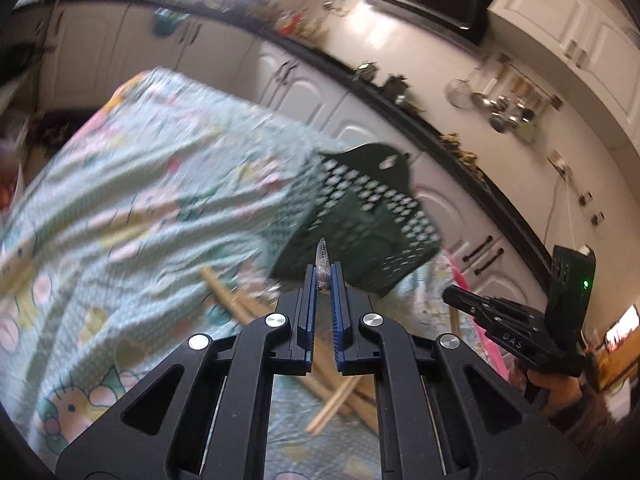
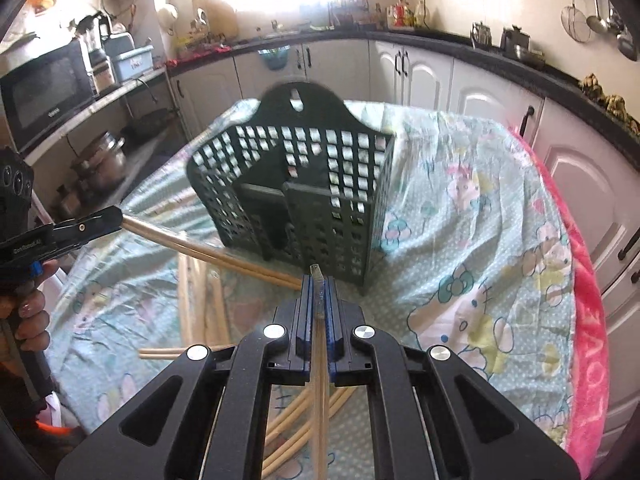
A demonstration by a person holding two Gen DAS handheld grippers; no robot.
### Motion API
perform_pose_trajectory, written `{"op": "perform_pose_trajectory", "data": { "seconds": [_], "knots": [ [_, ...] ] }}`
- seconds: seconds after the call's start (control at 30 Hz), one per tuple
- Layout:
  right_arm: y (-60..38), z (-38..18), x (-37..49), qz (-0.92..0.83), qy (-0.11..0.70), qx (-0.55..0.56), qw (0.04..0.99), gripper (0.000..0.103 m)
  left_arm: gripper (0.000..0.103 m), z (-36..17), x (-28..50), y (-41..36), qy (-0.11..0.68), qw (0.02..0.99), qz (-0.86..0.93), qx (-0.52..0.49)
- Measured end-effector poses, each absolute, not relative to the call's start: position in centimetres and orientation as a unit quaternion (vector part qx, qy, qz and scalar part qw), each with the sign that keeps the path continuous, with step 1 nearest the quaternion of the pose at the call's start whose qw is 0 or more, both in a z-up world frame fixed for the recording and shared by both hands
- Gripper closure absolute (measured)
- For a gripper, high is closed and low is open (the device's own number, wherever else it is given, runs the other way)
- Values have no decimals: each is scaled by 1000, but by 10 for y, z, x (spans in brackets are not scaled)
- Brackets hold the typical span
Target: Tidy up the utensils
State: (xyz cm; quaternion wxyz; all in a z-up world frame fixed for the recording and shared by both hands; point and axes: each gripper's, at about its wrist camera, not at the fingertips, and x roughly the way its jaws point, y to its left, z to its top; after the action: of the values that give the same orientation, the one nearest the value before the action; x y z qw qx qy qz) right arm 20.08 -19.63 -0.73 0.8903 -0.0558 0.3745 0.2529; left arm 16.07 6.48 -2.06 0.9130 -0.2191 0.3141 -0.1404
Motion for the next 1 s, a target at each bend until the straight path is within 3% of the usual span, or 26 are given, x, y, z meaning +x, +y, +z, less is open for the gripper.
{"op": "perform_pose_trajectory", "data": {
  "seconds": [0.57,1.0],
  "knots": [
    [-202,105,171,286,239,-21,928,101,100,92,143,23,244,933,-215,-152],
    [-218,186,194,274,114,17,955,101,100,176,150,31,197,956,-191,-99]
  ]
}}
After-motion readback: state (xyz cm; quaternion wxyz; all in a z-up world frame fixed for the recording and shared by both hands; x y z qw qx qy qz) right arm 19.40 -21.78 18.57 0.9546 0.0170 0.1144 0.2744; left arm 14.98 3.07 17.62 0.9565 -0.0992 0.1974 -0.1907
